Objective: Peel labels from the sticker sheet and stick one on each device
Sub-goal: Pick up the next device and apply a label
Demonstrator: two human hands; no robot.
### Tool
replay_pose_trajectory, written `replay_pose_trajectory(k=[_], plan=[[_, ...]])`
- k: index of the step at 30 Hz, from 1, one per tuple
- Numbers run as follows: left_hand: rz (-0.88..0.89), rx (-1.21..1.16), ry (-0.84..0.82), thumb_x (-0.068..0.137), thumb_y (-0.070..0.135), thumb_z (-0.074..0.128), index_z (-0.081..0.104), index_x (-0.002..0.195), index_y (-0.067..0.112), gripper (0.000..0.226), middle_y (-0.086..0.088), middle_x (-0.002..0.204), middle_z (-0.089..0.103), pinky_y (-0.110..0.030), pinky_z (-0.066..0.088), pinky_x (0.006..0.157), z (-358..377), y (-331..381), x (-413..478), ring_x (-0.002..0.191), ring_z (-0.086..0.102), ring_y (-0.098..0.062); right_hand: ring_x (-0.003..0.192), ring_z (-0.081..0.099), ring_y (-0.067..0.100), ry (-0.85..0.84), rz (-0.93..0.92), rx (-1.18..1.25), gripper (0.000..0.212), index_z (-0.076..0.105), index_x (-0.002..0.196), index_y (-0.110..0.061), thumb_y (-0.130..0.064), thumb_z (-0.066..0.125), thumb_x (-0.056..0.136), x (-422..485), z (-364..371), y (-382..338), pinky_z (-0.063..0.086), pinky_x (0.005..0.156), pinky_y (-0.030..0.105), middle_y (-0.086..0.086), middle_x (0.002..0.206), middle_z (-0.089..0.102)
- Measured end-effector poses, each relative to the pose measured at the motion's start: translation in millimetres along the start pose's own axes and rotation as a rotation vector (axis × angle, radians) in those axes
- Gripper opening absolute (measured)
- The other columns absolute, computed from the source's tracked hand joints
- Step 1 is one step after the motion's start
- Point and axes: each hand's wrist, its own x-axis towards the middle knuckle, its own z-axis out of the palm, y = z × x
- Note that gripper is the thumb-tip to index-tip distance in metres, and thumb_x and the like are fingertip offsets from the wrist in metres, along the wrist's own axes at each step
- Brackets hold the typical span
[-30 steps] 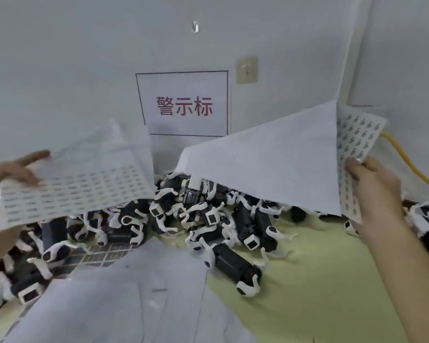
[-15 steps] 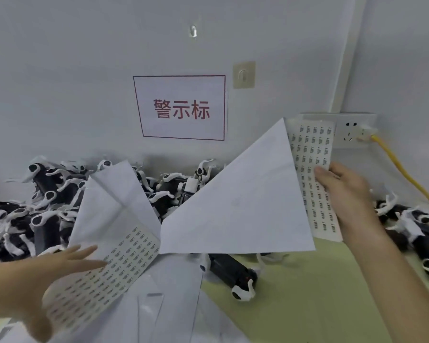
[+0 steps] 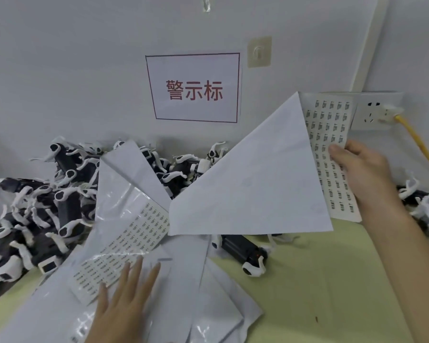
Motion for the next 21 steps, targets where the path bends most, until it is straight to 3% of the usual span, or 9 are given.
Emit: replay_pose_trajectory(k=[2, 3, 5, 9, 13, 15, 17, 19, 21], plan=[[-0.049, 0.024, 0.002, 0.039, 0.113, 0.018, -0.050, 0.137, 0.023, 0.150, 0.009, 0.138, -0.062, -0.050, -0.021, 0.117, 1, 0, 7, 0.143, -0.042, -0.022, 0.067, 0.075, 0.009, 0.013, -0.007, 0.003, 0.018, 0.072, 0.092, -0.020, -0.013, 0.058, 0.101, -1, 0, -2, 0.054, 0.051, 0.019, -0.007, 0.077, 0.078], [-0.059, 0.013, 0.057, 0.033, 0.115, 0.009, -0.047, 0.140, 0.026, 0.150, 0.006, 0.145, -0.057, -0.051, -0.022, 0.118, 2, -6, 10, 0.144, -0.040, -0.021, 0.067, 0.075, 0.009, 0.018, -0.010, 0.002, 0.018, 0.072, 0.092, -0.021, -0.013, 0.058, 0.101, -1, 0, -2, 0.054, 0.051, 0.019, -0.007, 0.077, 0.078], [-0.067, -0.056, 0.157, 0.044, 0.112, 0.004, -0.036, 0.148, 0.039, 0.133, 0.004, 0.158, -0.042, -0.053, -0.014, 0.123, -1, -8, 17, 0.151, -0.029, -0.020, 0.068, 0.075, 0.009, 0.024, -0.010, 0.000, 0.018, 0.072, 0.092, -0.021, -0.014, 0.058, 0.101, -2, 0, -3, 0.055, 0.051, 0.019, -0.007, 0.078, 0.078], [-0.118, -0.080, 0.163, 0.061, 0.100, 0.013, -0.005, 0.162, 0.039, 0.120, 0.002, 0.171, -0.011, -0.054, 0.005, 0.127, -18, -4, 32, 0.159, -0.005, -0.023, 0.070, 0.075, 0.011, 0.025, -0.008, -0.021, 0.018, 0.073, 0.094, -0.021, -0.015, 0.058, 0.101, -5, 1, -3, 0.055, 0.051, 0.020, -0.003, 0.085, 0.079], [-0.070, -0.038, -0.125, 0.067, 0.093, 0.040, 0.001, 0.163, 0.034, 0.120, 0.004, 0.172, -0.007, -0.044, 0.018, 0.125, -50, -7, 35, 0.158, 0.006, -0.021, 0.074, 0.076, 0.015, -0.016, -0.013, -0.058, 0.019, 0.074, 0.096, -0.022, -0.015, 0.057, 0.102, -6, 1, -4, 0.057, 0.054, 0.023, 0.000, 0.089, 0.079], [0.018, -0.127, -0.205, 0.069, 0.087, 0.047, 0.010, 0.161, 0.040, 0.109, 0.010, 0.170, 0.008, -0.036, 0.022, 0.123, -85, -3, 34, 0.154, 0.022, -0.014, 0.075, 0.077, 0.017, -0.052, -0.024, -0.106, 0.020, 0.075, 0.094, -0.026, -0.017, 0.058, 0.101, -7, 1, -7, 0.058, 0.054, 0.024, -0.001, 0.089, 0.079], [0.106, -0.348, -0.069, 0.071, 0.081, 0.049, 0.029, 0.152, 0.048, 0.089, 0.016, 0.160, 0.037, -0.032, 0.038, 0.114, -123, 16, 32, 0.141, 0.044, -0.008, 0.076, 0.077, 0.021, -0.094, -0.057, -0.167, 0.020, 0.075, 0.093, -0.028, -0.019, 0.059, 0.101, -8, 2, -10, 0.060, 0.056, 0.028, 0.001, 0.089, 0.079], [0.210, -0.723, 0.180, 0.073, 0.088, 0.052, 0.050, 0.135, 0.052, 0.071, 0.025, 0.135, 0.061, -0.030, 0.049, 0.099, -152, 50, 31, 0.122, 0.061, -0.001, 0.076, 0.076, 0.023, -0.140, -0.111, -0.242, 0.020, 0.075, 0.094, -0.030, -0.019, 0.059, 0.101, -11, 6, -14, 0.062, 0.065, 0.038, 0.000, 0.089, 0.078], [0.331, -0.924, 0.346, 0.066, 0.091, 0.054, 0.052, 0.133, 0.050, 0.079, 0.028, 0.120, 0.068, -0.029, 0.053, 0.092, -169, 92, 36, 0.108, 0.067, 0.004, 0.077, 0.076, 0.018, -0.193, -0.179, -0.316, 0.020, 0.073, 0.098, -0.033, -0.019, 0.059, 0.101, -15, 10, -20, 0.061, 0.072, 0.040, -0.005, 0.089, 0.079]])
